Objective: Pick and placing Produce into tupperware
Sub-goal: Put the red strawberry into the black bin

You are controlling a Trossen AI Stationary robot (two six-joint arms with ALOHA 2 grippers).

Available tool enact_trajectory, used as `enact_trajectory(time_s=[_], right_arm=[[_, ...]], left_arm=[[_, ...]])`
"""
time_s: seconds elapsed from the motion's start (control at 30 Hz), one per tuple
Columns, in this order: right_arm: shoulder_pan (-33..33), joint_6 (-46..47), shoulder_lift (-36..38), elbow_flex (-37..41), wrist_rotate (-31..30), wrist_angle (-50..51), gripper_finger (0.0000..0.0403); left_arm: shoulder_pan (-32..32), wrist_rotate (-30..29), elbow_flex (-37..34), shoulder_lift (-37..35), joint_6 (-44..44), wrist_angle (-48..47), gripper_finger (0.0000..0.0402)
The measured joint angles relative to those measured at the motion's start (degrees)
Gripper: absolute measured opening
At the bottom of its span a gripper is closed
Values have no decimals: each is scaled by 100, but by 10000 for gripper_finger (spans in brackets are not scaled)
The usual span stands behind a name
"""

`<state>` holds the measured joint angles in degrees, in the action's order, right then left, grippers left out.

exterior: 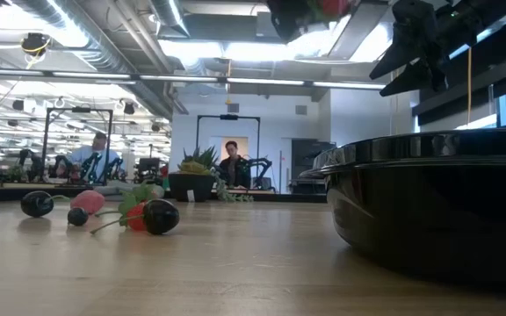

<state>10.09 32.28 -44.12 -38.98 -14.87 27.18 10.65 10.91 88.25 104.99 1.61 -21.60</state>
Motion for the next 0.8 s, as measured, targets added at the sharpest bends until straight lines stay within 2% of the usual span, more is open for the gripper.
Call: enact_trajectory(time_s=[0.1,0.27,0.4,0.8], right_arm=[[0,52,0,0,0,2,244],[0,55,0,-2,-2,2,244],[2,69,-2,-2,-2,4,244],[-1,493,-2,-2,-3,7,244]], left_arm=[[195,-144,0,0,-2,-1,125],[438,-1234,4,78,11,152,126],[592,-1606,4,347,-174,513,125],[722,-1547,4,1353,-770,605,133]])
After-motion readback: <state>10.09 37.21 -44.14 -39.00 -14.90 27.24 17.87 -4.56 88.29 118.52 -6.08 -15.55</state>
